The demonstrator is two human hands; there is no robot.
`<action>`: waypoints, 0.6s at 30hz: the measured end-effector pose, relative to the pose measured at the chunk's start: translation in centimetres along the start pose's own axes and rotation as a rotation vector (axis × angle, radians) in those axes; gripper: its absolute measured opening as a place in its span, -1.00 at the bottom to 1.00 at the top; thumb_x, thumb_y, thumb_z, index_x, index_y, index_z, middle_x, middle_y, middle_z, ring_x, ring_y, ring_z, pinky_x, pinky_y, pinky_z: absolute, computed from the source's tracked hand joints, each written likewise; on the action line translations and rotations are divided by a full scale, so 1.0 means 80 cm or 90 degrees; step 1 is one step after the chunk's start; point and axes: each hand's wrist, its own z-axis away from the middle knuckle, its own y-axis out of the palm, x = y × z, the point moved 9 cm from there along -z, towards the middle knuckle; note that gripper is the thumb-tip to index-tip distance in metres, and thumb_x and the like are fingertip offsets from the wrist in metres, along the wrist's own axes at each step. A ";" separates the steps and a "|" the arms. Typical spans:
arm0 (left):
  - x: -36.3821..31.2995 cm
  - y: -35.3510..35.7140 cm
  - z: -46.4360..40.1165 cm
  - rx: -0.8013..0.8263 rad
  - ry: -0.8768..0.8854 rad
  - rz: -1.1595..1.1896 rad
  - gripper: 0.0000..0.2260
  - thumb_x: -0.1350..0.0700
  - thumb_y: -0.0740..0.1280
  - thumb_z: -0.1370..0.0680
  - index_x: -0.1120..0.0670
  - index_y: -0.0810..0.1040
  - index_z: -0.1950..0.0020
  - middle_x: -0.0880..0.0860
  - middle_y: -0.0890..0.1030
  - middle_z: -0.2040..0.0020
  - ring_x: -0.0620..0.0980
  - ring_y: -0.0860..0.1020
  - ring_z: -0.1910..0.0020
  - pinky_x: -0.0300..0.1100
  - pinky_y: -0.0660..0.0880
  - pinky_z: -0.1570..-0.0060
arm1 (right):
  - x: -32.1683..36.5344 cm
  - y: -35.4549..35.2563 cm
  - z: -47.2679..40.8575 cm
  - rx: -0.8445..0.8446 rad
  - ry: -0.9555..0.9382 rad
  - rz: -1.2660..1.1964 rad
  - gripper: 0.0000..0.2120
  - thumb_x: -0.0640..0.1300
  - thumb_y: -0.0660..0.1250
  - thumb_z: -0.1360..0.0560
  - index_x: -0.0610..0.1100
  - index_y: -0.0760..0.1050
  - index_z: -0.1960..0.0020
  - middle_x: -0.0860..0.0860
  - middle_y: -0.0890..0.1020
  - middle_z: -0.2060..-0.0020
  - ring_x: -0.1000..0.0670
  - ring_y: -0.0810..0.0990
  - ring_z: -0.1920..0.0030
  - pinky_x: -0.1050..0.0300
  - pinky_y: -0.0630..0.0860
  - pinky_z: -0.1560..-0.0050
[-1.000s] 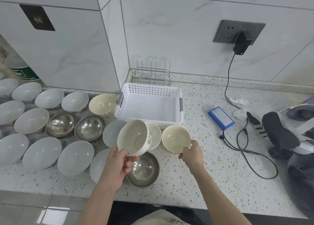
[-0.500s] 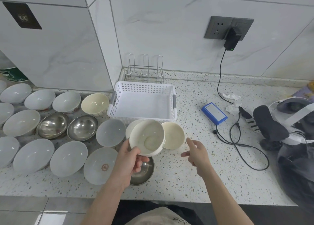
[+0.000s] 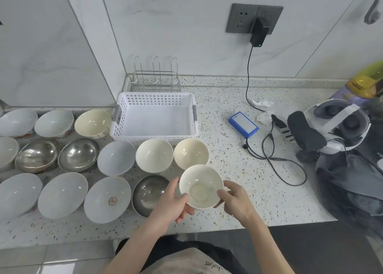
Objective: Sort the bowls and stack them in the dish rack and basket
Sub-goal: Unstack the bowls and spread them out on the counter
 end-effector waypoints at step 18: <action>0.009 0.002 0.008 -0.008 0.106 -0.189 -0.14 -0.09 0.50 -0.20 -0.41 0.11 -0.37 -0.22 0.47 -0.25 -0.14 0.56 -0.16 -0.04 0.59 -0.08 | -0.031 0.025 -0.011 0.019 0.033 0.119 -0.78 -0.17 0.25 -0.48 -0.02 0.54 -0.09 0.06 0.66 0.46 0.19 0.49 0.55 0.36 0.35 0.48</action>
